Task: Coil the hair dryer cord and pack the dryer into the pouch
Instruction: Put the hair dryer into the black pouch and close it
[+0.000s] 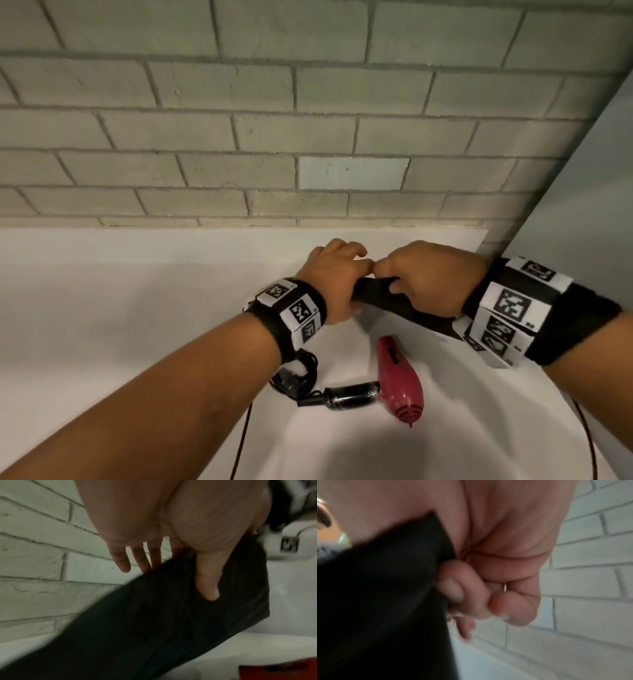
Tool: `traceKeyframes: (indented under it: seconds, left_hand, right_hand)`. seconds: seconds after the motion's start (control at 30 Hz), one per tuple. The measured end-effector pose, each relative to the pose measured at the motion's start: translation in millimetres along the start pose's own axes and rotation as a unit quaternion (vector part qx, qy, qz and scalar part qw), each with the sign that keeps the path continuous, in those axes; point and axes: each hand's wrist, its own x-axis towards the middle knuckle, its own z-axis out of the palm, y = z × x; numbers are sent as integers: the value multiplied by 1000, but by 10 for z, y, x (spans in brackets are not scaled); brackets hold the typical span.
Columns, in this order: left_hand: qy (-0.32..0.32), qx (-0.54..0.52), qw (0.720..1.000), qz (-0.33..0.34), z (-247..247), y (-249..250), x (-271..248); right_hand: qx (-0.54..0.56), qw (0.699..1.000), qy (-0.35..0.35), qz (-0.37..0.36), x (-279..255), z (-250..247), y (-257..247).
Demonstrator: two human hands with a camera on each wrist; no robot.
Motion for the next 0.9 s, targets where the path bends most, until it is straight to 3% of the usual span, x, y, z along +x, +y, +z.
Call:
traceKeyframes:
  seconds: [0.1,0.27,0.37,0.43,0.47,0.53,0.6,0.67,0.73,0.83,0.9]
  left_hand:
    - [14,38,997,-69,-126,-212,-72]
    - [66,-130,981,-128,-456,-661,-447]
    - [144,-296,932,-149,-656,-662,-546]
    - [195,-361,897,-167,-792,-605,-552]
    - [212,-387,880,-174,-850,-572,-543]
    - [233,-453,840,-188,-952,-494,-518]
    - [239,-511,799,-207,-1004,-449,-477]
    - [244,-531,782,-216,-1007,-393,-460]
    - [252,-510,794,-214,-968,-337,-436]
    - [271,-419,838,-222,-911,-272,-445]
    - [289,-382,845,-237,-853,-309,-450]
  right_hand:
    - [0,999,40,-8,-111,-249,56]
    - [6,992,123,21,-205,-458,446]
    - [-13,973,225,48,-100,-497,582]
    - [-39,939,319,120,-12,-508,592]
    - [-29,921,359,152,10,-512,536]
    - [45,898,414,144,18,-484,266]
    - [147,902,394,94,-1,-397,-164]
    - [222,918,323,64,-2,-284,-626]
    - [266,921,278,66,49,-202,-957]
    - [296,913,268,80,185,-135,-1159]
    - [284,919,265,67,246,-93,-1179]
